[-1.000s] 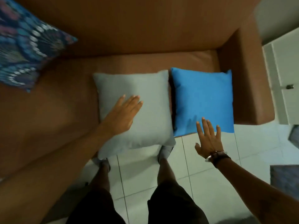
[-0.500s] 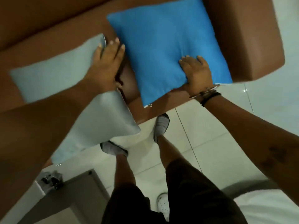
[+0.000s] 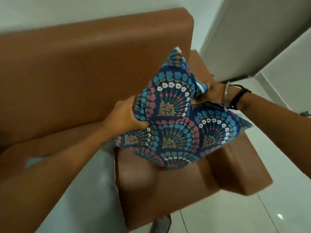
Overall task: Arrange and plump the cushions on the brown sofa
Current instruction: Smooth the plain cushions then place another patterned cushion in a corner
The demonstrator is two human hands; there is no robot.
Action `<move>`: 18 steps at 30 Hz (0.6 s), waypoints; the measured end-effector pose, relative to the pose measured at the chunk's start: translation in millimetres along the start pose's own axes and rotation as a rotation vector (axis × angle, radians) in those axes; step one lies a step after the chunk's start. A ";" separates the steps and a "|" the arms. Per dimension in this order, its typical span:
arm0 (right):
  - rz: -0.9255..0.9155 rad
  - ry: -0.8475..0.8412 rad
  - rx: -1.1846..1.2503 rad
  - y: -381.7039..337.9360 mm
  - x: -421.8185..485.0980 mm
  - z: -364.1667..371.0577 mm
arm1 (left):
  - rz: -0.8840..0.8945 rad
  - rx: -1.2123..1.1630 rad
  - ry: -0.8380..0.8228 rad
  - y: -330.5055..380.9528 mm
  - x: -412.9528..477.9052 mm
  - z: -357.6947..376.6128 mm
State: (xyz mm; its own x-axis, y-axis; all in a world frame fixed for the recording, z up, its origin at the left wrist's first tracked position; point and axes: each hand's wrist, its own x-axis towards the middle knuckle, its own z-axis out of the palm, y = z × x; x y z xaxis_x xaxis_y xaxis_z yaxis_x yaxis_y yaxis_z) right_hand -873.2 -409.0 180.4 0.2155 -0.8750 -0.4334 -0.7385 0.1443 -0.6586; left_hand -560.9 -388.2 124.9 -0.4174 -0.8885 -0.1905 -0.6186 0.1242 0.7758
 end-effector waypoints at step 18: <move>-0.208 0.881 -0.066 75.9 198.3 12.6 | 0.052 0.409 0.420 -65.0 95.7 -26.5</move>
State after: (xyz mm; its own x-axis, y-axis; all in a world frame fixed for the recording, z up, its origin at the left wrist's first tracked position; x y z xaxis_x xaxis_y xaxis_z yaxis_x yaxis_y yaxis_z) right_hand -878.5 -565.7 36.7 -0.1983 -0.9209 0.3356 -0.7800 -0.0591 -0.6229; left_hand -543.1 -493.0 72.2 -0.2060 -0.9653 0.1603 -0.8457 0.2580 0.4672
